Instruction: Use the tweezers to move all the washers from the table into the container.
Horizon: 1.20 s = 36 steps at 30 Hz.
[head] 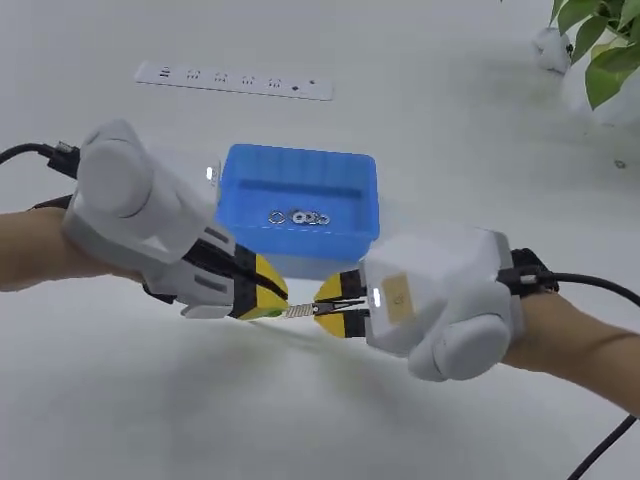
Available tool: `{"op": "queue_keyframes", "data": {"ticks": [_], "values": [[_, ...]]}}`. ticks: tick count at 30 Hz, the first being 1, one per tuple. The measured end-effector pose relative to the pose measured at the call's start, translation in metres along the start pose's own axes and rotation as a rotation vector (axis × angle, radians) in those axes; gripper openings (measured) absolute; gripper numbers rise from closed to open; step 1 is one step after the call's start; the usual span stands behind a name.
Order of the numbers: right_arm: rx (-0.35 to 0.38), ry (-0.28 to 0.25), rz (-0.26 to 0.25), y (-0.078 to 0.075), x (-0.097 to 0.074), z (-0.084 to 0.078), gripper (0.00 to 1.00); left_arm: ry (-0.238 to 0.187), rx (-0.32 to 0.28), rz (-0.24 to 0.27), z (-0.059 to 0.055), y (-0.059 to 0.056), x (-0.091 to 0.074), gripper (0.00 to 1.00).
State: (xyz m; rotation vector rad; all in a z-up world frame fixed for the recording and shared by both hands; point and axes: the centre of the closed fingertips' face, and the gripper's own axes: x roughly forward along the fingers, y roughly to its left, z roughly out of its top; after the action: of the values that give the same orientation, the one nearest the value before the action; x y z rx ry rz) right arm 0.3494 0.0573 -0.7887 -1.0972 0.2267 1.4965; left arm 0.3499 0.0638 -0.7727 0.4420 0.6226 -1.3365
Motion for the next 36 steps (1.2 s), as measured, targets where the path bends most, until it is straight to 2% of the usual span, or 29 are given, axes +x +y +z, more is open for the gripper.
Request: {"op": "queue_keyframes", "data": {"ticks": [2,4,7,9,11,12,13,15,19,21,22,23,25,26,28,31,33,35,36], "values": [[-0.01,-0.005,-0.001,0.0,0.0,0.001,0.07,0.019,0.003,-0.016,-0.003,-0.002,0.004,0.1],[-0.022,-0.006,-0.001,0.0,0.0,0.002,0.07,0.038,0.019,-0.001,-0.007,0.002,0.007,0.11],[-0.03,0.002,-0.004,0.0,-0.001,-0.001,0.07,0.029,-0.001,-0.016,-0.006,0.002,0.01,0.13],[-0.022,-0.005,-0.006,0.0,-0.001,-0.002,0.07,0.042,-0.029,-0.042,-0.009,-0.002,0.013,0.14],[-0.039,-0.011,-0.006,-0.001,-0.001,0.001,0.07,0.066,0.004,-0.041,-0.013,-0.002,0.016,0.14],[-0.045,-0.01,-0.005,-0.001,-0.001,0.001,0.07,0.063,-0.001,-0.04,-0.013,-0.001,0.016,0.14],[-0.048,-0.009,-0.007,-0.001,-0.001,0.002,0.07,0.047,-0.032,-0.051,-0.011,-0.002,0.016,0.13],[-0.052,-0.007,-0.006,-0.001,-0.001,0.001,0.07,0.053,-0.033,-0.052,-0.012,-0.001,0.016,0.13],[-0.034,0.002,-0.009,-0.002,0.0,0.0,0.07,0.065,0.022,-0.045,-0.012,-0.003,0.016,0.12],[0.044,-0.008,0.003,-0.002,0.0,0.0,0.08,0.068,0.037,-0.048,-0.013,-0.004,0.016,0.12],[0.051,-0.009,0.0,-0.003,0.0,0.0,0.08,0.07,0.061,-0.036,-0.012,-0.003,0.016,0.12],[0.112,0.0,0.012,-0.002,-0.001,-0.004,0.08,0.069,0.091,-0.021,-0.011,0.0,0.015,0.12],[0.181,-0.035,0.0,-0.007,-0.002,0.0,0.09,0.069,0.081,-0.021,-0.01,-0.001,0.015,0.11],[0.243,-0.044,0.018,-0.006,-0.002,0.0,0.09,0.07,0.106,-0.001,-0.01,0.002,0.014,0.11],[0.318,-0.07,0.03,-0.008,-0.002,0.001,0.11,0.08,0.11,-0.002,-0.011,0.002,0.015,0.11],[0.376,-0.087,0.04,-0.01,-0.002,0.002,0.13,0.08,0.125,0.004,-0.01,0.004,0.015,0.11],[0.477,-0.107,0.069,-0.008,-0.002,0.003,0.15,0.091,0.159,0.017,-0.01,0.006,0.015,0.11],[0.521,-0.124,0.075,-0.01,-0.002,0.003,0.16,0.1,0.185,0.025,-0.011,0.008,0.016,0.11],[0.568,-0.126,0.08,-0.01,-0.002,0.002,0.15,0.103,0.184,0.022,-0.011,0.007,0.016,0.11]]}}
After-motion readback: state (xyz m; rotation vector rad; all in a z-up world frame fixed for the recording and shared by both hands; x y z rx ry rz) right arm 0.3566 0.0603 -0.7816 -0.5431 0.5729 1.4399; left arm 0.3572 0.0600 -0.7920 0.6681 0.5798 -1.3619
